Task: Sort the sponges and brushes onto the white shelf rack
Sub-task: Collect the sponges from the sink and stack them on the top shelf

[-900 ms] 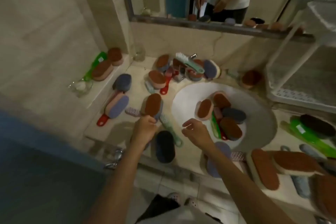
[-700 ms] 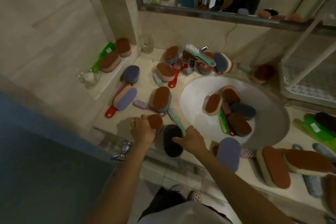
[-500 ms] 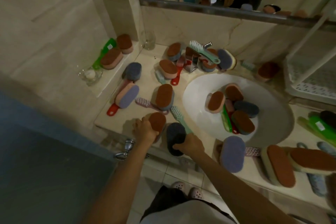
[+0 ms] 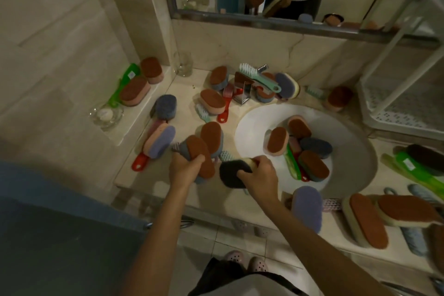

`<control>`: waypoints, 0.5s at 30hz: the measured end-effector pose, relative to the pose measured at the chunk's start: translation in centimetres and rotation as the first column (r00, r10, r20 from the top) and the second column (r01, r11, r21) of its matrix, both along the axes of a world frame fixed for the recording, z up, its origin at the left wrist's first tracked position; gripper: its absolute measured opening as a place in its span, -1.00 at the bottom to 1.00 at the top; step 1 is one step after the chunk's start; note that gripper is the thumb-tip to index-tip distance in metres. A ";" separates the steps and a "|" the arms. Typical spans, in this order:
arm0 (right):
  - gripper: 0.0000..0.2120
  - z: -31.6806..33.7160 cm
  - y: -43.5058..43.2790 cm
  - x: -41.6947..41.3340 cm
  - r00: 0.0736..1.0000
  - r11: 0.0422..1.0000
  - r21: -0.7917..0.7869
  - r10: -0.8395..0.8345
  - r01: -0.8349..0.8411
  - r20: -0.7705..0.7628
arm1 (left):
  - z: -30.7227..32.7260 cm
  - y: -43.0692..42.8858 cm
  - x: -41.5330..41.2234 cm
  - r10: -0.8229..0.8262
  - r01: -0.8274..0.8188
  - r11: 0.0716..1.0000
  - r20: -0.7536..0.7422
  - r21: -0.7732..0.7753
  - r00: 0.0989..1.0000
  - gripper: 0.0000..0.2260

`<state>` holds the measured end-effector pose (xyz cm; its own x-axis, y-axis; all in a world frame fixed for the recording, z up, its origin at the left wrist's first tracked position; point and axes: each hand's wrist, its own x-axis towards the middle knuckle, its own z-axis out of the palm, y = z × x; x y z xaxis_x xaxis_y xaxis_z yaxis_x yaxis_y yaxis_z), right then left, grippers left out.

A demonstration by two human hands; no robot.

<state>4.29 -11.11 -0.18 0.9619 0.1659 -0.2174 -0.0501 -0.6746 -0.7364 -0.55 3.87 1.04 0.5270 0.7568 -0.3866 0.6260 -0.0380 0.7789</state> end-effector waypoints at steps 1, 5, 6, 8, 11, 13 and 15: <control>-0.65 1.0 0.1 0.7 0.996 0.999 0.027 -0.031 0.029 0.084 | 1.2 0.0 1.0 0.018 -0.016 0.999 0.054 -0.040 0.998 -0.56; -0.61 5.2 0.1 3.4 0.940 0.983 0.155 -0.142 0.097 0.310 | 6.4 -1.6 5.7 0.145 0.013 0.868 0.278 -0.497 0.950 -0.59; -0.62 6.3 -0.1 4.1 0.923 0.978 0.185 -0.162 0.102 0.349 | 7.7 -2.4 6.8 0.166 0.084 0.778 0.333 -0.622 0.928 -0.66; -0.65 8.6 -0.9 5.3 0.912 0.941 0.327 -0.212 0.093 0.351 | 9.7 -3.8 8.8 0.193 0.222 0.640 0.434 -0.735 0.880 -0.77; -0.62 12.0 -3.1 6.8 0.925 0.825 0.563 -0.243 0.040 0.291 | 12.0 -6.0 11.5 0.205 0.350 0.562 0.537 -0.749 0.819 -0.66; -0.71 13.6 -5.0 7.9 0.940 0.772 0.635 -0.231 0.020 0.251 | 13.3 -7.6 12.9 0.178 0.406 0.529 0.565 -0.745 0.805 -0.66; -0.77 15.2 -7.0 9.2 0.944 0.709 0.703 -0.264 0.052 0.196 | 14.6 -9.2 14.1 0.145 0.444 0.514 0.585 -0.734 0.798 -0.70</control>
<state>13.50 -18.11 15.03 0.9876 0.0061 0.1571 0.1570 0.0167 -0.9875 13.60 -5.31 15.69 0.9143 0.1388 -0.3806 0.1653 0.7298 0.6633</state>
